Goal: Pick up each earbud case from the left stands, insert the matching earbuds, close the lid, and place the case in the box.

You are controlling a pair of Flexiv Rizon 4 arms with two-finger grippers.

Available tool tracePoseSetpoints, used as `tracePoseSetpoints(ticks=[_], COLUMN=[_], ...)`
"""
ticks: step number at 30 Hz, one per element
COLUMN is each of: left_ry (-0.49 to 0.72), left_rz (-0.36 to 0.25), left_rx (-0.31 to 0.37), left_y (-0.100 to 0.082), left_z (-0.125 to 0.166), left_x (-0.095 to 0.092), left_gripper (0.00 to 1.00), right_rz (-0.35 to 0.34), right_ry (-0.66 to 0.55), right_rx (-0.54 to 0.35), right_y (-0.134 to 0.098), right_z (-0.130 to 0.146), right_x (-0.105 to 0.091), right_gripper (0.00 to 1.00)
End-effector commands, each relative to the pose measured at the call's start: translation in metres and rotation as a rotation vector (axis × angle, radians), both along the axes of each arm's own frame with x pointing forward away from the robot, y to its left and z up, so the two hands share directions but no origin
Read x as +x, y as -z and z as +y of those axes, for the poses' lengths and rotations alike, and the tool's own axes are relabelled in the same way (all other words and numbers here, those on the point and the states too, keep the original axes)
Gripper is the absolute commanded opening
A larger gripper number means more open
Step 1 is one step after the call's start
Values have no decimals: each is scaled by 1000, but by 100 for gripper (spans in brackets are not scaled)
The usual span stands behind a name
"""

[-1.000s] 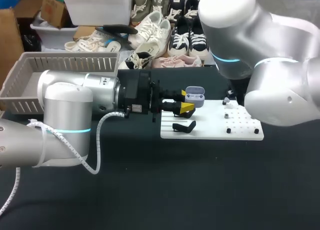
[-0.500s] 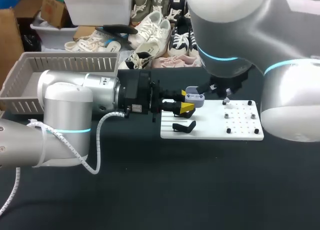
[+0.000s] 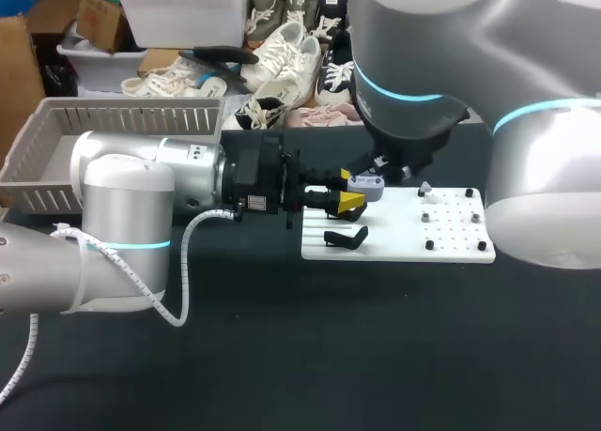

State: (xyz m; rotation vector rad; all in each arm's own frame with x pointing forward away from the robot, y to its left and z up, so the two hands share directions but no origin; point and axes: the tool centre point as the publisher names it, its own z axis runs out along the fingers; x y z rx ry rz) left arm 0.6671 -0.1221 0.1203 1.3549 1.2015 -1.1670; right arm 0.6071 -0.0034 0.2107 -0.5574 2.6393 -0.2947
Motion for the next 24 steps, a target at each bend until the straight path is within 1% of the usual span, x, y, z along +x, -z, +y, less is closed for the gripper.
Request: tracePoseSetpoints(ticks=[1, 7, 8, 10, 12, 13, 15, 16, 17, 19, 20, 22, 24], left_ry=[-5, -5, -5, -5, -5, -5, -5, -5, -5, -5, -5, -5, -5], left_rz=[-2, -2, -2, -2, -2, -2, -2, -2, -2, -2, -2, -2, -2], left_rx=[-1, -1, -1, -1, -1, -1, -1, -1, -1, -1, -1, -1, -1], left_y=[0, 0, 0, 0, 0, 0, 0, 0, 0, 0, 0, 0, 0], left_z=[0, 0, 0, 0, 0, 0, 0, 0, 0, 0, 0, 0, 0], left_x=[-1, -1, -1, -1, -1, -1, -1, -1, -1, -1, -1, -1, -1], left_gripper=[0, 0, 0, 0, 0, 0, 0, 0, 0, 0, 0, 0, 0], right_rz=[2, 2, 14, -18, -7, -7, 1, -23, -14, 38, 67, 108, 140], right_ry=[3, 3, 17, 90, 178, 237, 310, 355, 398, 455, 485, 520, 544], right_rx=[-4, -4, 1, 34, 30, 44, 6, 19, 29, 20, 45, 32, 42], right_y=[0, 0, 1, -4, -8, -11, -12, -15, -15, -12, -10, -5, -1], right_z=[2, 2, 7, 16, 24, 28, 32, 33, 33, 32, 32, 31, 30], right_x=[1, 1, 1, 7, 13, 16, 19, 22, 24, 23, 21, 15, 10], right_gripper=[0, 0, 0, 0, 0, 0, 0, 0, 0, 0, 0, 0, 0])
